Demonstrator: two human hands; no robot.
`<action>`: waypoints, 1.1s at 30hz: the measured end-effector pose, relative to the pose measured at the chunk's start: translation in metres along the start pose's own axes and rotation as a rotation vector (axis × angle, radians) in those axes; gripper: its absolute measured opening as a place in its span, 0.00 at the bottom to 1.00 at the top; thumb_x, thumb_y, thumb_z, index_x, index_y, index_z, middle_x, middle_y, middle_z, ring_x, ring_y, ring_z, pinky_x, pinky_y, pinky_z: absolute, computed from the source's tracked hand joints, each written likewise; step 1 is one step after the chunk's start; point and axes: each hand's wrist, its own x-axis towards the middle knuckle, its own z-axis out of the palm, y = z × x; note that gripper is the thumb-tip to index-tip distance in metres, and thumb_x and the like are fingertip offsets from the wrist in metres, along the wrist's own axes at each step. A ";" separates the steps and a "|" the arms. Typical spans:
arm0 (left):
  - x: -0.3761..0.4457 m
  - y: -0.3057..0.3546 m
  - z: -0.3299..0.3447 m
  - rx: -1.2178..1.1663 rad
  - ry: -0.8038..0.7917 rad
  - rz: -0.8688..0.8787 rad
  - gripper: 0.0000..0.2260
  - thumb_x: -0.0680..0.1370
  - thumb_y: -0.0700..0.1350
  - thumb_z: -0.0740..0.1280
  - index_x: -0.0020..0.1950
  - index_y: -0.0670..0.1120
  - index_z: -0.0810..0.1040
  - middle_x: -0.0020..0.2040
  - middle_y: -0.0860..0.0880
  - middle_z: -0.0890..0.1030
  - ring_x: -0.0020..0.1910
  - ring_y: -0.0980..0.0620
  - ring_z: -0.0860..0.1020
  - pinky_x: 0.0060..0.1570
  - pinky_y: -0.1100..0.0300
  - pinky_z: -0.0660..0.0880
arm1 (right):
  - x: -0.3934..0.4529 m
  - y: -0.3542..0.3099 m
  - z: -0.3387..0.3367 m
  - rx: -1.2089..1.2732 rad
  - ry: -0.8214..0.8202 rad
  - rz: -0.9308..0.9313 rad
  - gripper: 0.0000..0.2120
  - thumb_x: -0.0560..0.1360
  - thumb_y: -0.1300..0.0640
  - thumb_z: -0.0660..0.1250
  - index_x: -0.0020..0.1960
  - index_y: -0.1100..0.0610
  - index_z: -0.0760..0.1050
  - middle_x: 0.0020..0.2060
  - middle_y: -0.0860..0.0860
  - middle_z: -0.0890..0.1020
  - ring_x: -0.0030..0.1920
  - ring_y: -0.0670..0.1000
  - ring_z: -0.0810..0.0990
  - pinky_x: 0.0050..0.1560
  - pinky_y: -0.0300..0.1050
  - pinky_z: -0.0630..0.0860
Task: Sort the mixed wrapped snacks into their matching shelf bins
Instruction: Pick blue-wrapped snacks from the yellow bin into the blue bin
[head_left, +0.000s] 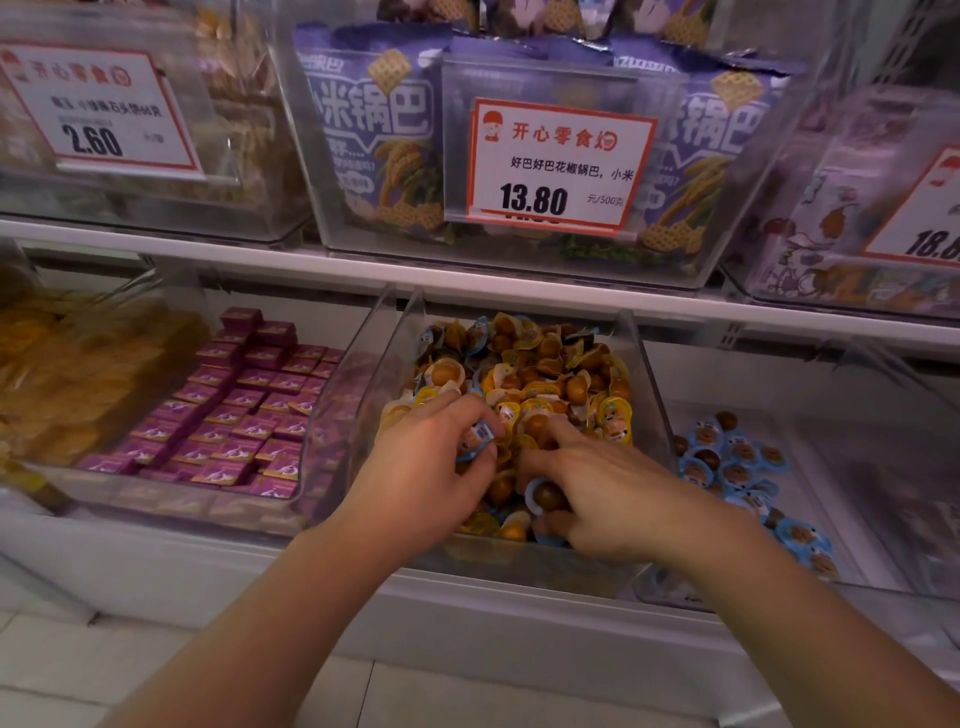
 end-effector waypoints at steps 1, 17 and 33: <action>0.000 0.000 0.000 -0.015 0.007 -0.012 0.08 0.76 0.47 0.68 0.47 0.61 0.74 0.47 0.60 0.77 0.47 0.61 0.76 0.47 0.66 0.72 | 0.000 -0.001 0.001 0.003 0.046 -0.016 0.12 0.75 0.47 0.68 0.54 0.41 0.69 0.53 0.46 0.63 0.44 0.52 0.75 0.39 0.52 0.75; 0.001 0.041 0.023 -0.333 0.133 0.017 0.24 0.82 0.46 0.64 0.77 0.58 0.65 0.67 0.56 0.75 0.69 0.60 0.70 0.66 0.68 0.67 | -0.026 -0.015 -0.020 1.763 0.172 0.202 0.22 0.77 0.40 0.66 0.60 0.55 0.81 0.42 0.56 0.78 0.36 0.51 0.75 0.26 0.39 0.69; 0.008 0.025 0.037 0.280 -0.375 0.213 0.19 0.75 0.69 0.58 0.54 0.60 0.80 0.47 0.63 0.77 0.50 0.60 0.72 0.50 0.58 0.70 | -0.078 0.110 0.010 0.698 0.442 0.662 0.14 0.80 0.47 0.63 0.46 0.54 0.81 0.37 0.46 0.82 0.40 0.46 0.80 0.43 0.45 0.76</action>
